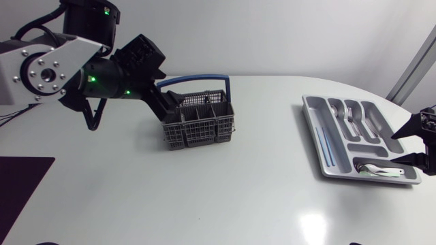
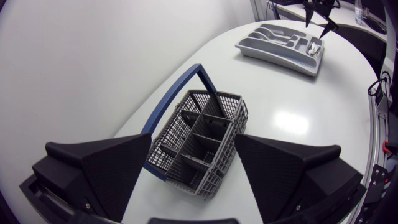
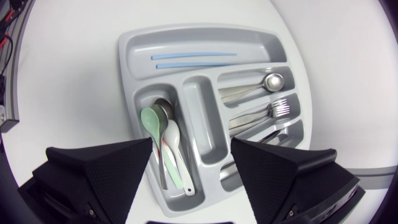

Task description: Unload the cutlery basket into the drawer organizer.

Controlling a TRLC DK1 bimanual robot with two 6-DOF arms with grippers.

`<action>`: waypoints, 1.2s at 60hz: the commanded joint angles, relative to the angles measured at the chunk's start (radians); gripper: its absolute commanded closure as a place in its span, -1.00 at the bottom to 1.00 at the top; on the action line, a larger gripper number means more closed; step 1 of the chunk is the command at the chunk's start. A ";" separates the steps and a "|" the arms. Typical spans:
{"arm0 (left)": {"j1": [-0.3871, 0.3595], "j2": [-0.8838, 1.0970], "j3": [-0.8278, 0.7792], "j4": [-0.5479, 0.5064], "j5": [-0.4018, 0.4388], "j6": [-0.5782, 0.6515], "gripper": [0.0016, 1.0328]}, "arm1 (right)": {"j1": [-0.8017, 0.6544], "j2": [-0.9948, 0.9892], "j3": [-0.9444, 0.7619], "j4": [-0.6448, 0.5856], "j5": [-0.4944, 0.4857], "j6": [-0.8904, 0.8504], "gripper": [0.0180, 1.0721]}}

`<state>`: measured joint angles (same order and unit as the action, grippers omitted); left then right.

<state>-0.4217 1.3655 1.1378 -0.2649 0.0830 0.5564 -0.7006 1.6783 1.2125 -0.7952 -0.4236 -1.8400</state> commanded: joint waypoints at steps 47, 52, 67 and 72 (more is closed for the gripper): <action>0.324 0.305 0.000 0.078 0.115 -0.064 -0.74 | 0.848 -0.112 -0.232 0.593 0.123 1.004 -0.92; 0.324 0.353 0.025 0.082 0.115 -0.066 -0.74 | 0.918 -0.060 -0.214 0.657 0.190 1.064 -0.92; 0.327 0.489 0.134 0.089 0.115 -0.095 -0.69 | 0.998 0.166 -0.027 0.645 0.227 1.145 -0.26; 0.327 0.529 0.165 0.104 0.112 -0.110 -0.66 | 1.006 0.228 0.039 0.643 0.227 1.196 0.29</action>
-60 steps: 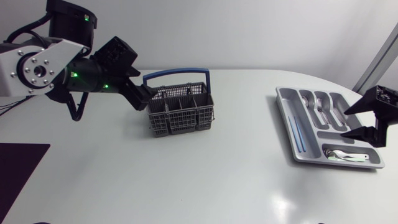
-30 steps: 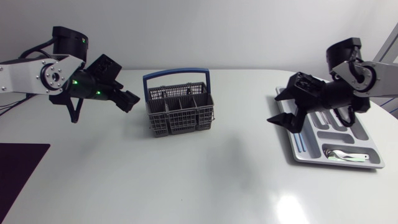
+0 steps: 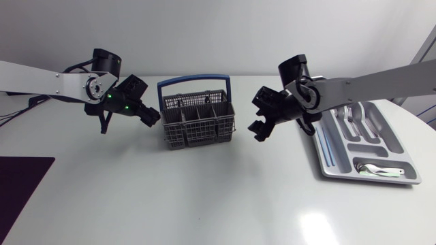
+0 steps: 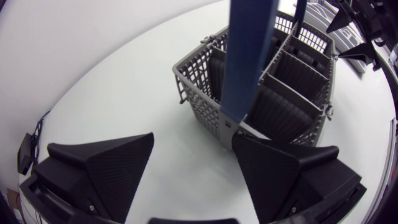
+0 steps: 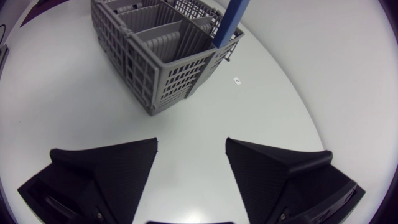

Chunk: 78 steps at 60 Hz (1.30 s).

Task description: Unload the cutlery basket into the drawer organizer.

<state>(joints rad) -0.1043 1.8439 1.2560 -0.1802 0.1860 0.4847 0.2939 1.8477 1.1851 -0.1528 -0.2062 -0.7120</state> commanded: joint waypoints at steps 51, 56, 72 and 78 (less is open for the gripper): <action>-0.149 0.080 0.049 0.024 0.009 -0.044 -0.63 | 0.079 -0.016 0.008 -0.027 -0.142 0.129 0.65; -0.170 0.055 0.019 0.024 0.009 -0.038 -0.63 | 0.068 -0.058 -0.041 -0.027 -0.142 0.120 0.65; -0.224 -0.020 -0.078 0.024 -0.006 -0.028 -0.63 | 0.005 -0.114 -0.105 -0.025 -0.144 0.100 0.65; -0.233 -0.029 -0.086 0.038 -0.028 -0.026 -0.63 | 0.004 -0.113 -0.107 -0.025 -0.145 0.097 0.65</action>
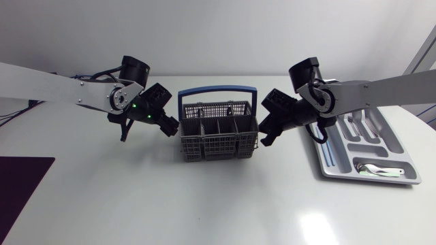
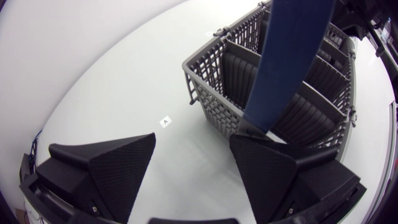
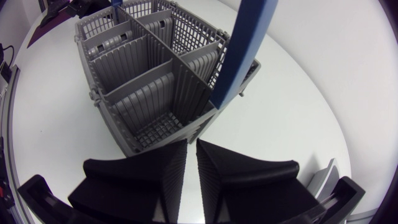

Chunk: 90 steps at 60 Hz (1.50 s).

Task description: Unload the cutlery basket into the drawer organizer.

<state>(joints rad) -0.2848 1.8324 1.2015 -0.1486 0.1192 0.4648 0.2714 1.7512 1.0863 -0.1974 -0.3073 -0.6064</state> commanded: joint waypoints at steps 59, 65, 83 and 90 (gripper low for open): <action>-0.005 -0.012 -0.031 0.037 0.023 -0.006 -0.67 | 0.048 -0.036 -0.063 0.018 -0.035 -0.006 0.64; -0.007 -0.016 -0.046 0.046 0.023 -0.005 -0.67 | 0.042 -0.036 -0.060 0.019 -0.033 -0.001 0.64; -0.004 -0.041 -0.069 0.049 0.023 -0.003 -0.67 | 0.011 -0.033 -0.055 0.033 -0.019 0.005 0.64; -0.001 -0.044 -0.071 0.050 0.023 -0.003 -0.67 | 0.011 -0.033 -0.058 0.033 -0.016 0.010 0.58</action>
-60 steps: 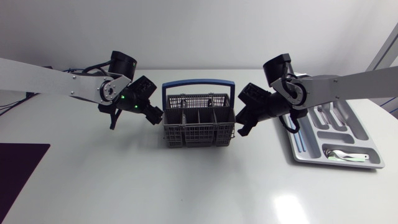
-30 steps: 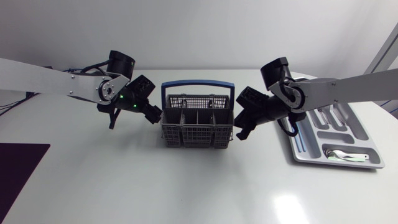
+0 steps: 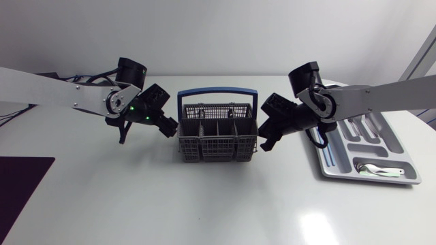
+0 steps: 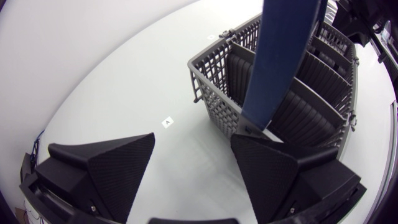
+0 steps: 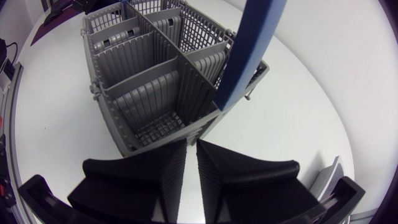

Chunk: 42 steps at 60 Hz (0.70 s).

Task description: Unload the cutlery basket into the drawer organizer.

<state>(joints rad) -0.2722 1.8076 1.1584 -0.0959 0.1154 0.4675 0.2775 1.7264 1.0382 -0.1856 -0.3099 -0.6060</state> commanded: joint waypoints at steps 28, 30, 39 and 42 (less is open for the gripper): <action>0.033 -0.083 -0.065 0.001 0.021 0.016 -0.82 | -0.093 -0.036 -0.061 0.006 0.005 -0.005 -0.93; 0.036 -0.090 -0.068 0.001 0.021 0.016 -0.84 | -0.103 -0.045 -0.064 -0.002 0.005 -0.006 -0.93; 0.068 -0.146 -0.080 -0.004 0.021 0.008 -0.90 | -0.127 -0.117 -0.089 -0.014 0.014 -0.028 -0.93; 0.084 -0.175 -0.089 -0.004 0.023 0.002 -0.90 | -0.146 -0.143 -0.090 -0.021 0.014 -0.031 -0.93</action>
<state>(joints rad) -0.2161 1.6924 1.0981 -0.0978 0.1268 0.4709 0.1535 1.6341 0.9737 -0.1909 -0.3019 -0.6147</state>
